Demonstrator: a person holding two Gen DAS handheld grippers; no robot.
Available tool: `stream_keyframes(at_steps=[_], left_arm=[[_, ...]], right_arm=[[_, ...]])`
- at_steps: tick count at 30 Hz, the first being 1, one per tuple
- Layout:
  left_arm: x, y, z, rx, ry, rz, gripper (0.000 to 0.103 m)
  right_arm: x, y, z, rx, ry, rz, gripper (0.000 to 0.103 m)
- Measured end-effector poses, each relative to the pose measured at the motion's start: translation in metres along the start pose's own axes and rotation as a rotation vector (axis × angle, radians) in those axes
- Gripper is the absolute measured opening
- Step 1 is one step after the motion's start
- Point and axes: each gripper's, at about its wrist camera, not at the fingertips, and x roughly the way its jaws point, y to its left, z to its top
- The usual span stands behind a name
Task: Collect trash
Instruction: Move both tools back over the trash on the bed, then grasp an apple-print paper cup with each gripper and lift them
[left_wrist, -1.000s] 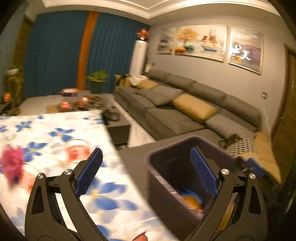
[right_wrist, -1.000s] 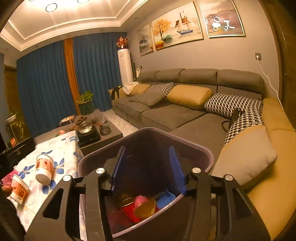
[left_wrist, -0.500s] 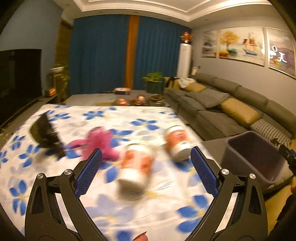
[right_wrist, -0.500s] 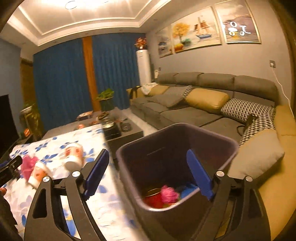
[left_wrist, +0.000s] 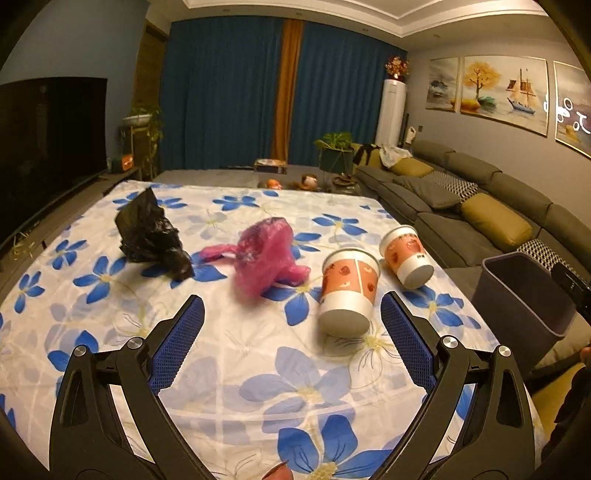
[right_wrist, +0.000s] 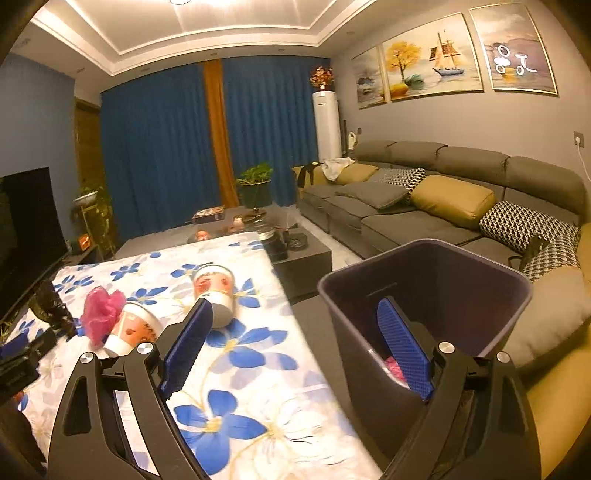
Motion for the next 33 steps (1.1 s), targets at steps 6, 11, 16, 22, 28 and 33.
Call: stream_keyframes(at_steps=[6,11,16,22,28,33], left_arm=[[0.02,-0.016,0.003,0.024,0.012,-0.014,0.094],[0.047,-0.031,0.007,0.058,0.046,-0.023,0.094],[0.076,-0.038,0.009,0.077,0.112,-0.033,0.094],[0.102,-0.041,0.01,0.065,0.171,-0.037,0.093],[0.12,-0.044,0.009,0.088,0.209,-0.057,0.079],[0.131,-0.044,0.007,0.105,0.235,-0.084,0.06]], right_arm=[[0.006,0.011,-0.001,-0.016,0.014,0.013,0.088],[0.015,0.015,0.0,-0.028,0.028,0.02,0.088],[0.03,0.019,0.001,-0.054,0.046,0.029,0.088],[0.054,0.026,0.005,-0.067,0.068,0.046,0.088],[0.085,0.038,0.012,-0.088,0.092,0.068,0.088],[0.115,0.054,0.015,-0.102,0.115,0.093,0.088]])
